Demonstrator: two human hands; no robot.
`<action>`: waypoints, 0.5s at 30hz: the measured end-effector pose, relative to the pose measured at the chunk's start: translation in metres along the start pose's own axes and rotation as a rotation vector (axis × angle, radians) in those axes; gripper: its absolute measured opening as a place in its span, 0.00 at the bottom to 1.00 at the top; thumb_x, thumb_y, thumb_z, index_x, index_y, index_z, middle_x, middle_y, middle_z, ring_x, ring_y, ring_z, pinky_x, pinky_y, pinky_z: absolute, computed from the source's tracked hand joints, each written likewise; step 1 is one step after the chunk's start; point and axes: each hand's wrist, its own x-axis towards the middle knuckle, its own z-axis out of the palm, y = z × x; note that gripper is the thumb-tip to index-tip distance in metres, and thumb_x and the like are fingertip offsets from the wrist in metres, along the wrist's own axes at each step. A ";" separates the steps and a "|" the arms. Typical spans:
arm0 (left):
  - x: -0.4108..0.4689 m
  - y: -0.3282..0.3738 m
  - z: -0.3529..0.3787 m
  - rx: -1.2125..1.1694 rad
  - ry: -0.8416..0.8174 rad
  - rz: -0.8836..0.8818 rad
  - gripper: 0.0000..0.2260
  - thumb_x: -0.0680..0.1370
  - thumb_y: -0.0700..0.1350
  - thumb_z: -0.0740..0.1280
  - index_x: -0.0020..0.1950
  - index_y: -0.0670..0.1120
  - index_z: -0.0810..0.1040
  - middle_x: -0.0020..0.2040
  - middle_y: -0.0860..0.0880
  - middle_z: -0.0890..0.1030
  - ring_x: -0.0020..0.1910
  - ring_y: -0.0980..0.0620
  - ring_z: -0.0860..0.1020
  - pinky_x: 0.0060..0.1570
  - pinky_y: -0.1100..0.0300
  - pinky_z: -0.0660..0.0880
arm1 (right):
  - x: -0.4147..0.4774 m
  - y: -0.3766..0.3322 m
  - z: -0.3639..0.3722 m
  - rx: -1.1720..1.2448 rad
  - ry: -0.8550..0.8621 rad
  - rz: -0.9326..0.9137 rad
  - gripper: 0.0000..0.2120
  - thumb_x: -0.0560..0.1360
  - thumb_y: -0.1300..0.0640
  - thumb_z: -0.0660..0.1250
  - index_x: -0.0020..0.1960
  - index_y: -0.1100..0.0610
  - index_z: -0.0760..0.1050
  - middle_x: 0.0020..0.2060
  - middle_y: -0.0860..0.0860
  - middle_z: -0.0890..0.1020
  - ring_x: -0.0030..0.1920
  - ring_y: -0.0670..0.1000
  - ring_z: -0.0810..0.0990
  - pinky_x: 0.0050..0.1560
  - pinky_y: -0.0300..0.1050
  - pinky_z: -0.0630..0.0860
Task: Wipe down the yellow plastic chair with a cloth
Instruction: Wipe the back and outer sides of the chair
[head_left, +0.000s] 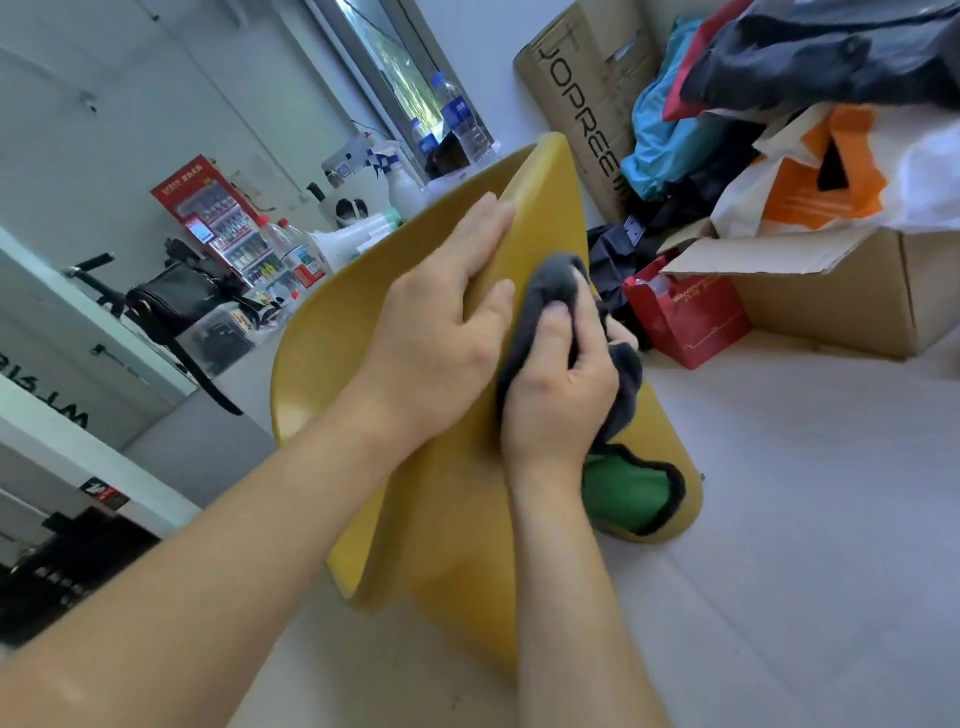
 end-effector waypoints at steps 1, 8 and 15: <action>-0.013 -0.003 0.000 0.036 -0.003 0.015 0.25 0.76 0.44 0.61 0.74 0.47 0.65 0.74 0.52 0.66 0.72 0.62 0.62 0.71 0.68 0.57 | 0.008 0.017 -0.005 -0.034 0.013 0.130 0.17 0.81 0.53 0.59 0.68 0.52 0.73 0.66 0.56 0.69 0.69 0.52 0.67 0.67 0.35 0.58; -0.039 -0.006 0.005 0.084 0.108 0.009 0.24 0.79 0.42 0.64 0.74 0.47 0.63 0.71 0.57 0.65 0.71 0.64 0.59 0.68 0.76 0.55 | -0.019 0.055 -0.027 -0.102 0.001 0.683 0.21 0.82 0.50 0.51 0.73 0.51 0.68 0.70 0.50 0.63 0.70 0.57 0.65 0.71 0.55 0.62; -0.030 -0.011 -0.005 -0.205 0.016 -0.049 0.21 0.79 0.46 0.62 0.72 0.47 0.69 0.67 0.53 0.75 0.66 0.59 0.73 0.68 0.52 0.69 | 0.003 -0.035 0.013 -0.027 -0.078 -0.309 0.16 0.74 0.57 0.65 0.61 0.54 0.80 0.54 0.53 0.72 0.55 0.51 0.72 0.61 0.34 0.66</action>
